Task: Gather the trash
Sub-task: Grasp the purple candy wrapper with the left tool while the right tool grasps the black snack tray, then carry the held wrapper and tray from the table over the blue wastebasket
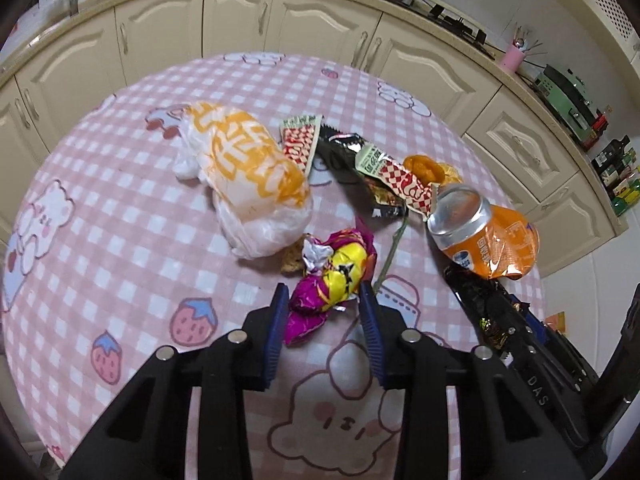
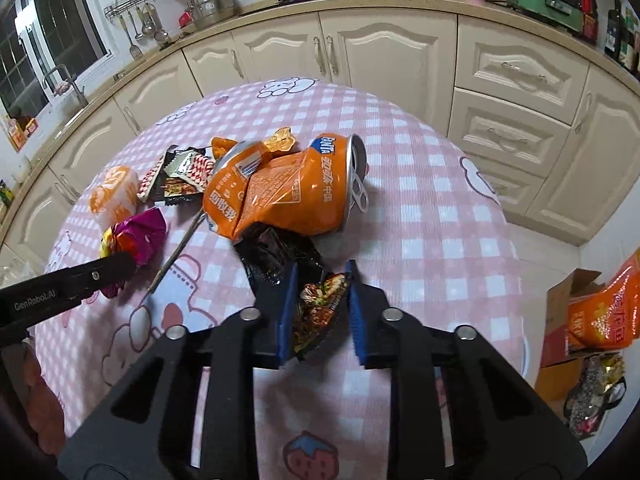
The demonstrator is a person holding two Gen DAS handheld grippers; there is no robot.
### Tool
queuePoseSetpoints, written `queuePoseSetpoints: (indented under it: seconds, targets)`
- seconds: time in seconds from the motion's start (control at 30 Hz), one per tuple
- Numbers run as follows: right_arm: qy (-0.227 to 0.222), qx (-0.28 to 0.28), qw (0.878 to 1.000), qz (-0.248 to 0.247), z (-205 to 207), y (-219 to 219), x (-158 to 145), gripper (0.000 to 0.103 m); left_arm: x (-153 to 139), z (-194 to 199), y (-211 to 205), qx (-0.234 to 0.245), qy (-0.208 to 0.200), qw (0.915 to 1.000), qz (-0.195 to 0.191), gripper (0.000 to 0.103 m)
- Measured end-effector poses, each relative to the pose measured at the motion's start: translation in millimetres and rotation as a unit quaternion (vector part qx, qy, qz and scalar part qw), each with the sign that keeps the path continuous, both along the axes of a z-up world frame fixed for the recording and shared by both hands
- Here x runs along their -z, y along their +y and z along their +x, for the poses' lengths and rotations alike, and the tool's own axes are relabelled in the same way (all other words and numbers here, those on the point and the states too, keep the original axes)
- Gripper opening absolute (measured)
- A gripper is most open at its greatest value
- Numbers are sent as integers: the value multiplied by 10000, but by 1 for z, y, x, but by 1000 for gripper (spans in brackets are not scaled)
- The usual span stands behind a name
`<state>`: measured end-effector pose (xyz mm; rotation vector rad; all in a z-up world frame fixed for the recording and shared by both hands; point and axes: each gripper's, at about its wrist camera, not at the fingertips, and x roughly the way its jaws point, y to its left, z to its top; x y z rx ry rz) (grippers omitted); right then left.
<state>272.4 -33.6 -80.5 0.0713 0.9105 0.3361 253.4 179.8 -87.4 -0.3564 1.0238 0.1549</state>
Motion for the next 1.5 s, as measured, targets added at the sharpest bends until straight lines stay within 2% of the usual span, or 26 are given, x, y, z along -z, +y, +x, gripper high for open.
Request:
queuePoseSetpoints:
  seconds: [0.37,0.67,0.87,1.07,1.37,1.5]
  targets:
    - [171,-94,9991,381,-29,-14,-7,18,-15,-37,-3,11,-172,9999,-12,34]
    - [-71,147,9984,550,-64,-46,-29,17,-36,-69,-32,276,-437,9987,37,34]
    - [-192,416,9973,578,-79,-77,-35,16,-45,-76,-66,628,-551,9965,25,34]
    - [-255,889,9935,669,-88,-122,-37,16,-48,-73,-117,1190,-539,9914,23,34]
    - [-177,1806,9805,760,-100,-205,-26,16,-43,-62,-200,2049,-393,9780,53,34]
    - [-90,2158,9732,792,-105,-238,-15,16,-38,-54,-241,2437,-299,9693,158,34]
